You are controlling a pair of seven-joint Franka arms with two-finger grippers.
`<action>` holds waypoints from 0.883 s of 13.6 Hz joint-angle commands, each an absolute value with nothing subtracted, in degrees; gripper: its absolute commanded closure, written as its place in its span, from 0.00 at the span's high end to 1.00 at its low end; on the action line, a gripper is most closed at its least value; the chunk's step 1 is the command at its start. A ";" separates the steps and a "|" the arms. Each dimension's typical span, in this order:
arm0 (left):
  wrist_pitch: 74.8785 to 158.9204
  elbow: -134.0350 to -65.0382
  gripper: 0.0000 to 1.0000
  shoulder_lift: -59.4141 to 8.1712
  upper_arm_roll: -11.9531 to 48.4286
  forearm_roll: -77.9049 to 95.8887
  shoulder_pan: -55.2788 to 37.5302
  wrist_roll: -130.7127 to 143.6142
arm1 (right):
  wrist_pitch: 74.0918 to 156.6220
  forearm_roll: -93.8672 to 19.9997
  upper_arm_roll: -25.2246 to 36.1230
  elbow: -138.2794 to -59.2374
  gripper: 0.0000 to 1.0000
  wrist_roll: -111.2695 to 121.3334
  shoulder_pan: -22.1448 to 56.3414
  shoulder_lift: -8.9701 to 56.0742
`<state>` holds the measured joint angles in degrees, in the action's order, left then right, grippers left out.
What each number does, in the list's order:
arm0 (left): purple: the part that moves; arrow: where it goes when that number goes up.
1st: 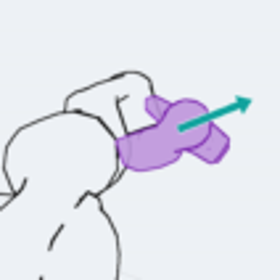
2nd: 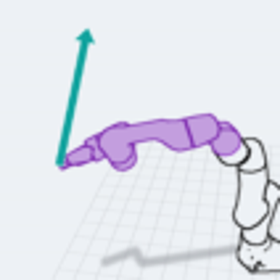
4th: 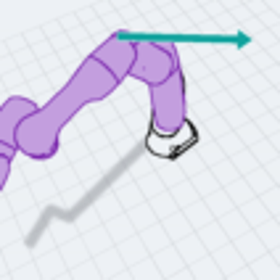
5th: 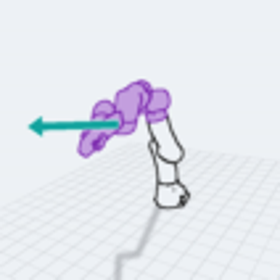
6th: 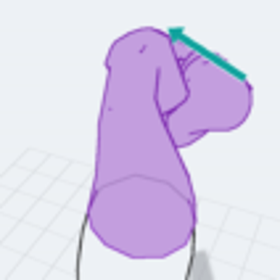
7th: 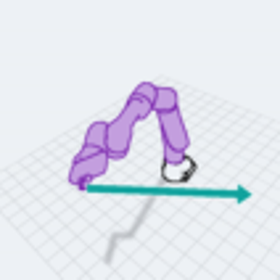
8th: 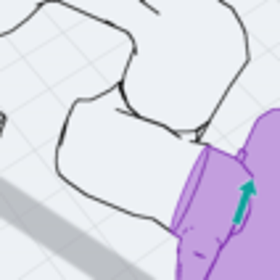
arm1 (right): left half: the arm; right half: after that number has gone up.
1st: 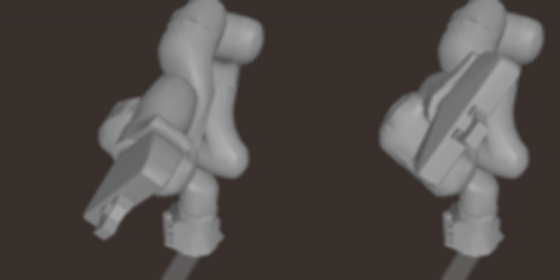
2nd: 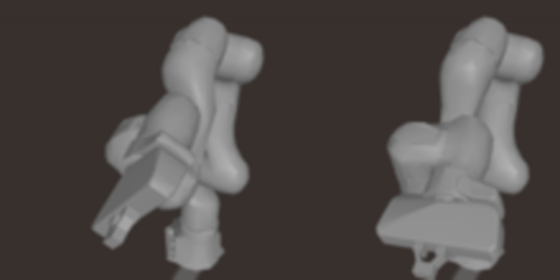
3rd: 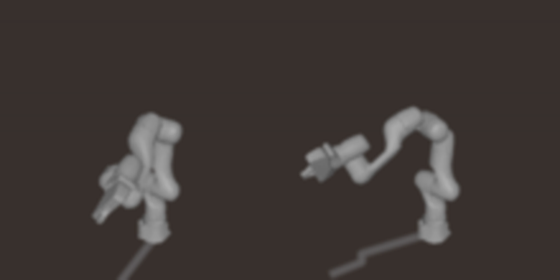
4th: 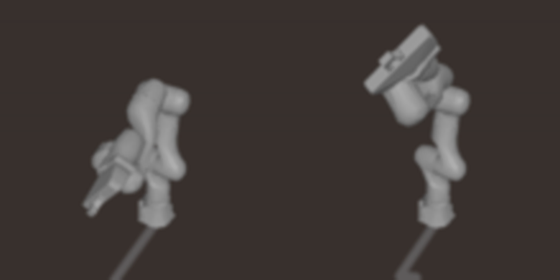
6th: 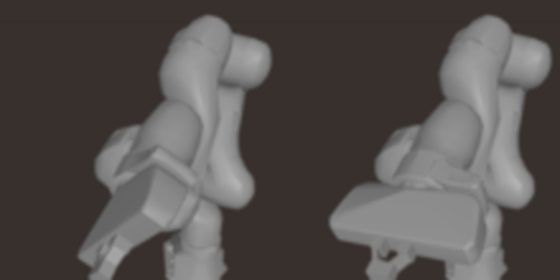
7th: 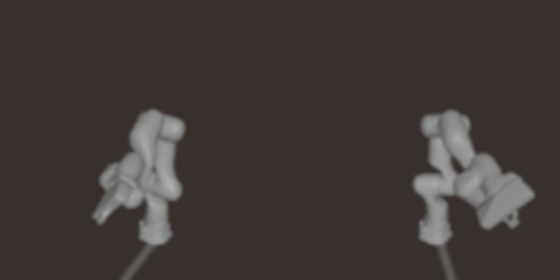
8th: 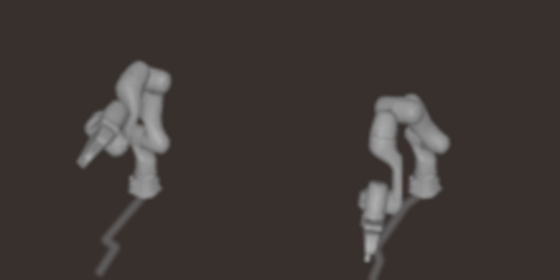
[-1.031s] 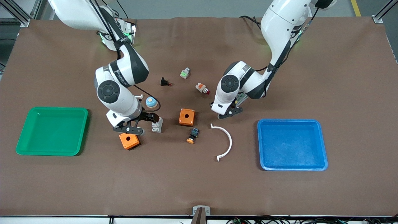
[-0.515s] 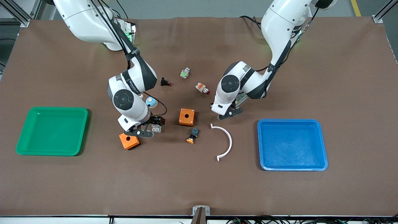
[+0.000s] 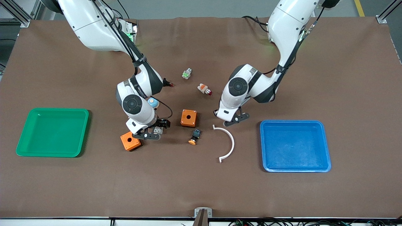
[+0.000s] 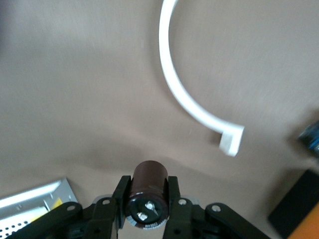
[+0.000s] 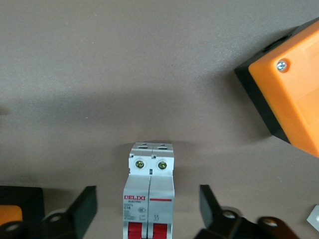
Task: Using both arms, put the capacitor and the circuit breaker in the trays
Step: 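Carry the capacitor to the blue tray while the right gripper carries the breaker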
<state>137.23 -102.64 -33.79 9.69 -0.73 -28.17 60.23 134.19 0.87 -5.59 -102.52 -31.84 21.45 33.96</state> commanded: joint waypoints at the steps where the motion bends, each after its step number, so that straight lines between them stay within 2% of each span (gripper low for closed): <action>1: 135.09 -100.12 0.00 -31.82 9.76 -2.19 -24.80 60.65 | 134.12 1.67 -5.10 -101.69 0.70 -32.96 22.06 34.37; 6: 133.51 -96.59 0.00 -30.06 9.76 -5.10 -19.52 57.77 | 133.68 1.58 -5.19 -101.60 0.20 -32.96 22.06 34.63; 7: 132.55 -96.42 0.00 -29.71 9.76 -5.10 -17.77 55.13 | 133.59 1.58 -5.19 -101.60 0.15 -32.96 21.97 34.63; 9: 131.14 -95.10 0.00 -29.53 9.84 -5.10 -14.52 50.12 | 132.55 1.50 -5.19 -101.51 0.10 -32.87 21.80 33.67; 12: 128.76 -94.57 0.00 -29.71 9.76 -5.10 -10.91 43.00 | 123.27 1.49 -5.10 -99.24 0.09 -32.87 21.27 29.28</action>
<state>130.84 -95.17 -30.10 9.41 -4.22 -12.81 46.60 129.77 0.89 -5.37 -100.86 -31.89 21.45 33.15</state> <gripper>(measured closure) 0.656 0.604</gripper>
